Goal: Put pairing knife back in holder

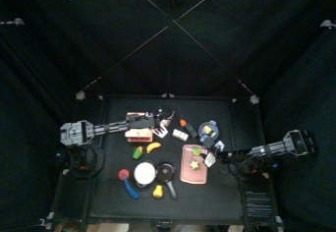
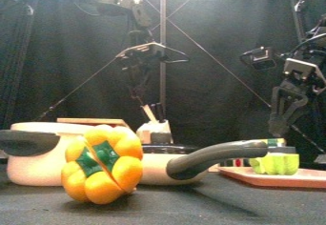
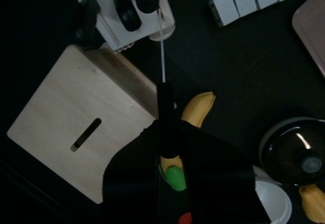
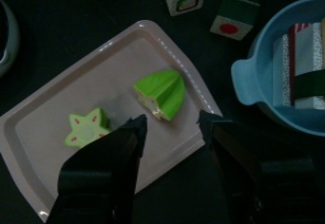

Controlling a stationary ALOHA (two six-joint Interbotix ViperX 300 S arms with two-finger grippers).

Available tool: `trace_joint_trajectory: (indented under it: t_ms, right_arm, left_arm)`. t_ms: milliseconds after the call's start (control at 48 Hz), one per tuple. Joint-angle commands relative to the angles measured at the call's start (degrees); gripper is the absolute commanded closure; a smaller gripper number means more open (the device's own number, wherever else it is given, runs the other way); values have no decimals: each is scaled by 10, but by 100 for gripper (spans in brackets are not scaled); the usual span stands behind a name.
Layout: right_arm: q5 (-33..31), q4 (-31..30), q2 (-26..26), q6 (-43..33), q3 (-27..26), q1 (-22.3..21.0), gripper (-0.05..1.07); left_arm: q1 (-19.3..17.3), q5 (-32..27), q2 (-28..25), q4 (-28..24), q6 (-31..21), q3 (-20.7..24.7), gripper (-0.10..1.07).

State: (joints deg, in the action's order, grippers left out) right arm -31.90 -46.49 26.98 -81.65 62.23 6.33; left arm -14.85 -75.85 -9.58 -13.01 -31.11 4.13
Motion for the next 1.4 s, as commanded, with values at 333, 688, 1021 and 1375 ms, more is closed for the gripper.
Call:
trace_joint_trajectory:
  t_ms: [333,688,1021,1375]
  right_arm:
    - [2,9,4,1,-4,2,19]
    - [2,11,4,1,-4,2,18]
    - [2,12,4,1,-5,3,18]
    - [2,21,4,1,-4,3,18]
  left_arm:
    - [-4,7,-18,-11,-4,43,41]
    - [-12,10,-25,-16,-4,48,24]
    - [-16,19,-26,-34,-3,63,23]
    - [4,-3,-9,-67,-17,54,23]
